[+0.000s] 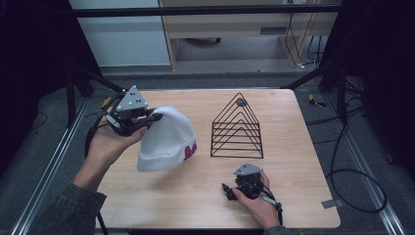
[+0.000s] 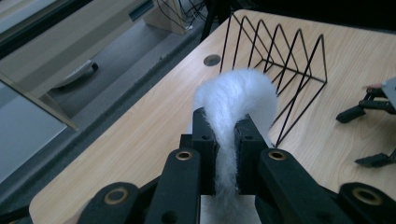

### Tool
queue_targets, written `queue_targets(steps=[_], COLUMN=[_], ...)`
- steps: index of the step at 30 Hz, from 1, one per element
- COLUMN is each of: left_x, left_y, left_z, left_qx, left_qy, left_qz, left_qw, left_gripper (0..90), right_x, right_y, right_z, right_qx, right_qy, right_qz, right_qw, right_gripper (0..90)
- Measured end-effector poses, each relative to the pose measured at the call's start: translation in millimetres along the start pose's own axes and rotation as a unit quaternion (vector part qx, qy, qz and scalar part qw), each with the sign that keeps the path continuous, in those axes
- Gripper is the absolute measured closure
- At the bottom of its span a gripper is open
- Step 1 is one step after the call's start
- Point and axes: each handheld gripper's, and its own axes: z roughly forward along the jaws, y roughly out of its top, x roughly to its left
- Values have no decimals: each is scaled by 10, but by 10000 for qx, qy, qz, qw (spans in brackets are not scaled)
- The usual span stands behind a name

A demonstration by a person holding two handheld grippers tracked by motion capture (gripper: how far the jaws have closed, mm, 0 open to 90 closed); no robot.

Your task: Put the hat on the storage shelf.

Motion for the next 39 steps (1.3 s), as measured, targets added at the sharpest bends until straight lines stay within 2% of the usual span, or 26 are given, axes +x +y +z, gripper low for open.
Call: queue_targets(steps=[7,16,20,24,25,26,34,39], left_x=[30,62,54,3,-8,-22,-117,-139], left_y=[277,648,773,871,893,912,1020,1067], left_z=[-81,-146,-165,-171,-168,-163,-126,-118], left_qx=[-89,-273,-380,-413,-412,-416,-512,-630], left_qy=[103,161,160,149,148,148,108,40], left_qz=[278,447,475,559,591,613,700,685], left_qw=[9995,9985,9980,9975,9973,9971,9962,9956], left_gripper=[818,818,817,817,817,817,817,817], right_x=[0,14,30,52,44,44,-66,-173], right_y=[0,-23,-44,16,88,88,342,517], right_z=[-2,-30,-76,-272,-425,-425,-998,-1234], right_qx=[14,12,-112,-496,-656,-656,-1135,-1260], right_qy=[-7,-29,-70,-140,-211,-211,-303,-380], right_qz=[-3,27,-16,85,46,46,-79,-185], right_qw=[10000,10000,9999,9986,9976,9976,9930,9911], right_gripper=[125,133,247,277,295,295,309,334])
